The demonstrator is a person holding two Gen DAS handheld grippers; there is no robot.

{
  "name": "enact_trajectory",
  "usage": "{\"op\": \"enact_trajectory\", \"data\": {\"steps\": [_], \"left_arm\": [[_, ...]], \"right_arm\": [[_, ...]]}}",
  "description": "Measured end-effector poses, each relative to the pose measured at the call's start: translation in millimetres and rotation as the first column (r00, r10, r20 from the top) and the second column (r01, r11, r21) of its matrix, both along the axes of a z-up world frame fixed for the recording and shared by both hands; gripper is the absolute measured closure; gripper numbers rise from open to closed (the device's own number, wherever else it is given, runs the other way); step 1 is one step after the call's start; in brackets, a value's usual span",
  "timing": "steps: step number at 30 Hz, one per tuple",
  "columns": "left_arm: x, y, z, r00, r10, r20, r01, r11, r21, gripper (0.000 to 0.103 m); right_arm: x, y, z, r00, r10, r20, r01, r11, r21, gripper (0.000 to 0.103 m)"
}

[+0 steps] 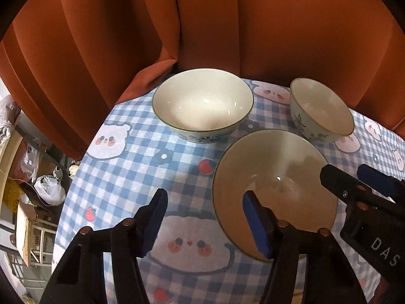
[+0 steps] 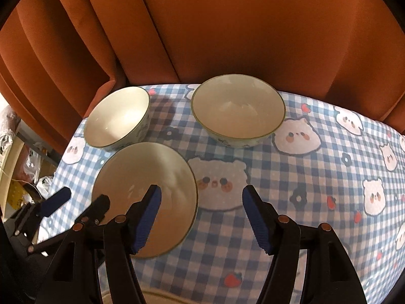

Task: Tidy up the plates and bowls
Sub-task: 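Move both tools to a white floral bowl and grip its rim, then lift the white bowl with both tools and carry it toward the plate stack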

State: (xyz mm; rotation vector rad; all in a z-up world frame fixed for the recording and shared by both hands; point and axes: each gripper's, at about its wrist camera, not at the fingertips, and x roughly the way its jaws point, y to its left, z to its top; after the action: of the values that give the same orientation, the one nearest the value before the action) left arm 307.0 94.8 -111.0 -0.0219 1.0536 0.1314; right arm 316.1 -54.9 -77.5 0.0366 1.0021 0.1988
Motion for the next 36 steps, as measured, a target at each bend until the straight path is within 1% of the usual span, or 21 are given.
{"op": "enact_trajectory", "data": {"steps": [1, 2, 4, 5, 6, 7, 8, 9, 10, 12, 13, 15, 16, 17, 19, 24, 28, 33, 36], "left_arm": [[1.9, -0.8, -2.1, 1.000, 0.001, 0.002, -0.001, 1.000, 0.003, 0.044], [4.3, -2.1, -4.9, 1.000, 0.001, 0.000, -0.001, 1.000, 0.006, 0.045], [8.4, -3.5, -9.1, 1.000, -0.007, -0.008, 0.007, 1.000, -0.002, 0.051], [10.5, -4.7, -11.7, 1.000, -0.014, -0.015, 0.013, 1.000, -0.007, 0.053], [12.4, -5.8, -14.1, 1.000, -0.020, -0.022, 0.020, 1.000, -0.008, 0.058], [14.0, -7.1, -16.4, 0.999, -0.024, -0.027, 0.023, 1.000, -0.008, 0.060], [15.8, -7.8, -18.9, 0.999, -0.026, -0.033, 0.026, 1.000, -0.008, 0.061], [17.5, -7.8, -21.2, 0.999, -0.025, -0.040, 0.024, 1.000, -0.012, 0.063], [18.8, -7.7, -22.8, 0.999, -0.020, -0.045, 0.019, 1.000, -0.019, 0.067], [21.2, -7.8, -25.3, 0.999, -0.016, -0.052, 0.015, 0.999, -0.035, 0.070], [22.6, -8.8, -26.5, 0.998, -0.021, -0.055, 0.019, 0.999, -0.038, 0.074], [23.8, -10.3, -27.7, 0.998, -0.022, -0.056, 0.020, 0.999, -0.042, 0.079], [24.6, -9.2, -28.2, 0.999, -0.011, -0.051, 0.009, 0.999, -0.035, 0.083], [24.9, -9.0, -28.1, 0.999, -0.003, -0.047, 0.001, 1.000, -0.023, 0.084], [24.7, -9.2, -27.5, 0.999, 0.004, -0.047, -0.005, 1.000, -0.027, 0.084], [26.6, -9.9, -26.5, 0.998, -0.013, -0.064, 0.013, 1.000, -0.007, 0.084], [25.6, -13.1, -21.0, 0.998, -0.026, -0.061, 0.026, 1.000, -0.003, 0.084], [19.8, -16.2, -6.6, 0.998, -0.038, -0.041, 0.038, 0.999, 0.002, 0.084], [14.1, -17.0, 7.1, 0.999, -0.044, -0.019, 0.044, 0.999, 0.009, 0.084]], "right_arm": [[2.8, 1.7, -2.2, 1.000, 0.007, -0.002, -0.007, 1.000, -0.006, 0.045], [5.4, 2.8, -4.7, 1.000, 0.014, -0.008, -0.014, 1.000, -0.016, 0.052], [11.2, 5.1, -11.4, 0.999, 0.021, -0.024, -0.022, 1.000, -0.020, 0.052], [12.8, 5.6, -14.0, 0.999, 0.025, -0.030, -0.025, 1.000, -0.016, 0.053], [15.3, 6.7, -17.1, 0.999, 0.032, -0.036, -0.032, 0.999, -0.014, 0.055], [16.7, 7.6, -19.3, 0.999, 0.036, -0.040, -0.037, 0.999, -0.013, 0.062], [18.1, 9.2, -21.0, 0.998, 0.039, -0.043, -0.040, 0.999, -0.013, 0.067], [19.0, 9.8, -22.3, 0.999, 0.033, -0.042, -0.034, 0.999, -0.014, 0.072], [20.1, 10.4, -23.8, 0.999, 0.032, -0.042, -0.033, 0.999, -0.010, 0.079], [21.5, 13.2, -27.9, 0.997, 0.042, -0.057, -0.043, 0.999, 0.001, 0.081], [21.7, 14.6, -29.9, 0.997, 0.048, -0.066, -0.048, 0.999, 0.006, 0.086], [21.8, 16.2, -30.5, 0.997, 0.051, -0.062, -0.051, 0.999, 0.003, 0.086], [22.0, 16.7, -30.3, 0.997, 0.053, -0.063, -0.053, 0.999, 0.003, 0.086], [22.1, 17.0, -30.1, 0.997, 0.054, -0.064, -0.054, 0.999, 0.003, 0.086], [23.0, 17.6, -30.0, 0.996, 0.054, -0.064, -0.054, 0.999, 0.003, 0.086], [22.0, 20.0, -28.6, 0.996, 0.060, -0.067, -0.061, 0.998, -0.015, 0.086], [19.1, 18.0, -23.6, 0.996, 0.057, -0.064, -0.058, 0.998, -0.019, 0.086], [12.5, 14.9, -10.9, 0.997, 0.053, -0.048, -0.054, 0.998, -0.023, 0.086], [6.7, 11.6, 0.4, 0.998, 0.047, -0.035, -0.048, 0.999, -0.012, 0.086]]}}
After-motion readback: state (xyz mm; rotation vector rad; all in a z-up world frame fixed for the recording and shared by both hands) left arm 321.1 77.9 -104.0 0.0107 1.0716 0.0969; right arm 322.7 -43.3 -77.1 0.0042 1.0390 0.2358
